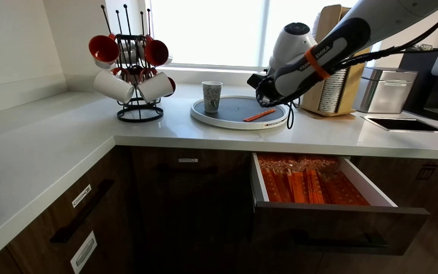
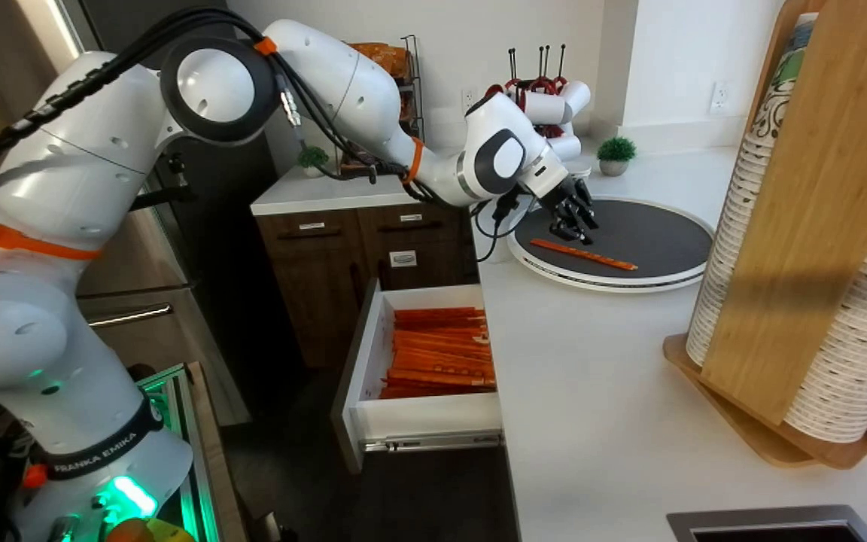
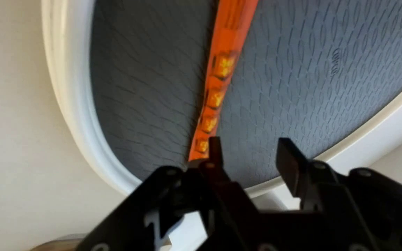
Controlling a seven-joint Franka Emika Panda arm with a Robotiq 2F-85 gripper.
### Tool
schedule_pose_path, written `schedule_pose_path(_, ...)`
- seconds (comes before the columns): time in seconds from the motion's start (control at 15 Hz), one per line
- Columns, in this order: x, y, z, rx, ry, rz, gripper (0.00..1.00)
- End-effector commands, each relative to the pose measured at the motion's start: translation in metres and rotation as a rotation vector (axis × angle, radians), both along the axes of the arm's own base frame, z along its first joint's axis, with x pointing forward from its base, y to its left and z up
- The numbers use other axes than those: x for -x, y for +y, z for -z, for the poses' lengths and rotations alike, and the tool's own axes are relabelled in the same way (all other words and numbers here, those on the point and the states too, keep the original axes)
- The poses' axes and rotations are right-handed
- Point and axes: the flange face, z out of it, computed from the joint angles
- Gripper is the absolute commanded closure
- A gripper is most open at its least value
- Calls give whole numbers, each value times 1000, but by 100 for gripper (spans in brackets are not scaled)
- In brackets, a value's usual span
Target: Remove an orange object from the drawer and put it on the grey tray
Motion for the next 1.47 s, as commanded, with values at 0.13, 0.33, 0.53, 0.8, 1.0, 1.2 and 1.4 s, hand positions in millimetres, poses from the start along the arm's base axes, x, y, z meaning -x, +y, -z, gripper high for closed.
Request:
schedule_pose_path(0.13, 16, 12, -44, 105, 130, -132, 9)
schedule_pose_path(0.33, 41, 38, -71, 119, 213, -285, 0)
schedule_pose_path(0.53, 73, 64, -94, 126, 279, -432, 0)
schedule_pose_path(0.8, 125, 92, -111, 81, 361, -614, 0)
schedule_pose_path(1.0, 167, 102, -110, 10, 478, -699, 0)
schedule_pose_path(1.2, 208, 108, -106, -71, 629, -758, 0)
schedule_pose_path(1.4, 247, 113, -100, -116, 816, -802, 0)
